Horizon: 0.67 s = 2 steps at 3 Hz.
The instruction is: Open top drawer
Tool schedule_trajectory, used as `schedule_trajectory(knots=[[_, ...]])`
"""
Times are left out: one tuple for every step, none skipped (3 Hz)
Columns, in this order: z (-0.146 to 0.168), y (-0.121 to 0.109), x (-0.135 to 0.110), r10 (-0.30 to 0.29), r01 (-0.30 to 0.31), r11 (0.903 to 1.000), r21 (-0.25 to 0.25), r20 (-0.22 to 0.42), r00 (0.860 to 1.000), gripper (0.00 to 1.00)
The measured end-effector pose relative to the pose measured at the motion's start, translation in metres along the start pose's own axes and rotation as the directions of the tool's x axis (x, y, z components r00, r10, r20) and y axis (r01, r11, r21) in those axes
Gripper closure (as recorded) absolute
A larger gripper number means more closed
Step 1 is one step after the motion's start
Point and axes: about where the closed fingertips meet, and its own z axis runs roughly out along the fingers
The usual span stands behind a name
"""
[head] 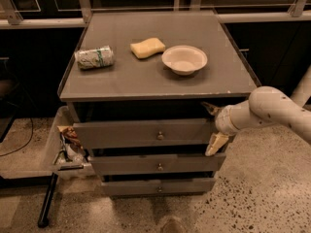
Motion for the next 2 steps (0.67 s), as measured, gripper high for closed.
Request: schedule_trajectory(knots=[[0.0115,-0.0043,-0.0019,-0.007,0.007,0.9998,-0.019,0.024,1.000,0.00],[0.0123,-0.0046,-0.0020,-0.007,0.008,0.9998,-0.020,0.026,1.000,0.16]])
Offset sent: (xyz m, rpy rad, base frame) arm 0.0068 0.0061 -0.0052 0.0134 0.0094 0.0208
